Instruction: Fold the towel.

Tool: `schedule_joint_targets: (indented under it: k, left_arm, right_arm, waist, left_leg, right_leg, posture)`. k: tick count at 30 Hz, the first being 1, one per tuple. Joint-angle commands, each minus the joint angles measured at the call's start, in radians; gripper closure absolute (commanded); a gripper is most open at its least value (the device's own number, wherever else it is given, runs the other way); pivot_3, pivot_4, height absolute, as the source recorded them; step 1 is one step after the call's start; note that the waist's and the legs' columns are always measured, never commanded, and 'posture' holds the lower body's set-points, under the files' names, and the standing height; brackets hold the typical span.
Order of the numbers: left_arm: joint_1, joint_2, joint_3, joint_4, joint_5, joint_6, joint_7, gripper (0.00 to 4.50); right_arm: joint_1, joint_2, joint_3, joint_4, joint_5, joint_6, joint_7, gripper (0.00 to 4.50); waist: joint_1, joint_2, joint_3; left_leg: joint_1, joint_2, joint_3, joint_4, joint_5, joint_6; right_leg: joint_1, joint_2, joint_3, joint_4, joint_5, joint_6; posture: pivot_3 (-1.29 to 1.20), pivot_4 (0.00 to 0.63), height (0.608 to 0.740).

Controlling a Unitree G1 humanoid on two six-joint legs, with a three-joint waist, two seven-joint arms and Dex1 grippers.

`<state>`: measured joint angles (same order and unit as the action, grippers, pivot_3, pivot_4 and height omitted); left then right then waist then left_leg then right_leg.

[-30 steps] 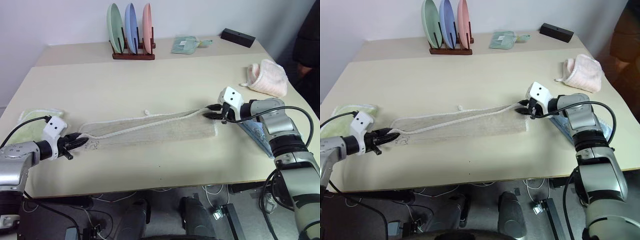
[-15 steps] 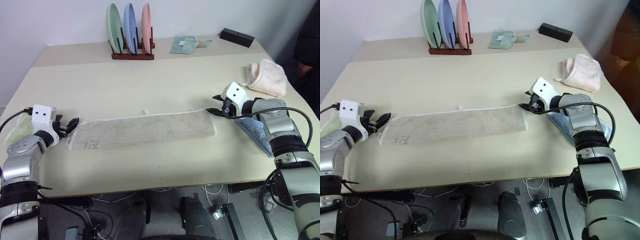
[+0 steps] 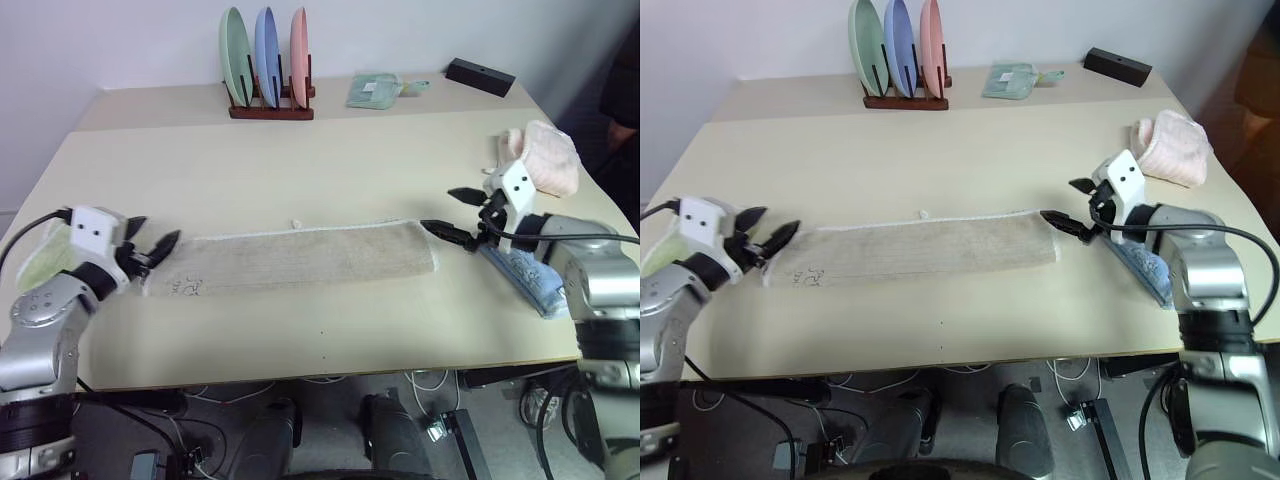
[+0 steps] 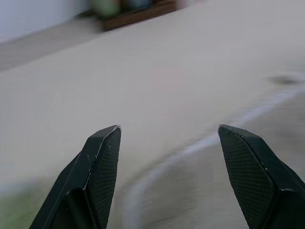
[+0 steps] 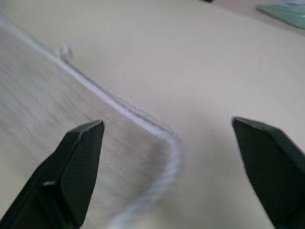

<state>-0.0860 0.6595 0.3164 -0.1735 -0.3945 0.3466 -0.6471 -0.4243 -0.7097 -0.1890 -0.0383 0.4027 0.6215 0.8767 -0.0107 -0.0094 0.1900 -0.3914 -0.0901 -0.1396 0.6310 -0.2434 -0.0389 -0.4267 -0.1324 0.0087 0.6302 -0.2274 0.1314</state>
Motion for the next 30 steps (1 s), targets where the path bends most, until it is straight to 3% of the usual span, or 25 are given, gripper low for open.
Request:
schedule_joint_targets:
  k: [1,11,14,22,30]
  left_arm:
    - [0.031,-0.025,-0.107,-0.164,-0.029,0.014,-0.044,1.16]
    - [-0.022,-0.082,-0.331,-0.237,-0.019,0.016,-0.126,1.16]
    - [-0.036,-0.09,-0.36,-0.216,-0.012,0.001,-0.146,1.16]
    - [-0.006,-0.077,-0.385,-0.253,0.0,-0.007,-0.179,1.16]
    - [0.036,-0.082,-0.385,-0.307,0.016,0.004,-0.152,1.16]
  right_arm:
    - [0.125,0.078,-0.173,-0.254,0.209,0.279,-0.158,0.06]
    - [0.31,0.269,-0.395,-0.5,0.499,0.657,-0.496,0.06]
    - [0.322,0.376,-0.449,-0.527,0.581,0.731,-0.633,0.06]
    - [0.221,0.571,-0.494,-0.444,0.674,0.79,-0.945,0.06]
    - [0.097,0.674,-0.527,-0.281,0.713,0.76,-1.17,0.06]
  waist:
    - [0.001,-0.001,-0.001]
    - [0.001,-0.001,-0.002]
    - [0.0,-0.001,-0.002]
    - [-0.002,0.0,-0.002]
    - [-0.005,0.0,-0.002]
  left_leg:
    - [0.0,0.0,0.0,0.0,0.0,0.0]
    - [0.001,0.001,0.003,0.001,0.0,0.001]
    - [0.001,0.001,0.003,0.001,0.0,0.001]
    - [0.001,0.001,0.003,0.0,0.0,0.001]
    - [0.002,0.002,0.003,0.0,0.0,0.001]
  right_leg:
    - [0.0,0.0,0.0,0.0,0.0,0.0]
    - [0.001,0.002,0.002,0.0,0.0,0.0]
    - [0.001,0.002,0.002,0.0,0.0,0.0]
    - [0.001,0.003,0.004,-0.001,0.0,0.0]
    - [0.001,0.004,0.004,-0.001,0.0,-0.001]
  posture:
    - [0.0,0.15,0.74]
    - [0.0,0.15,0.74]
    - [0.0,0.15,0.74]
    - [0.0,0.15,0.74]
    - [0.0,0.15,0.74]
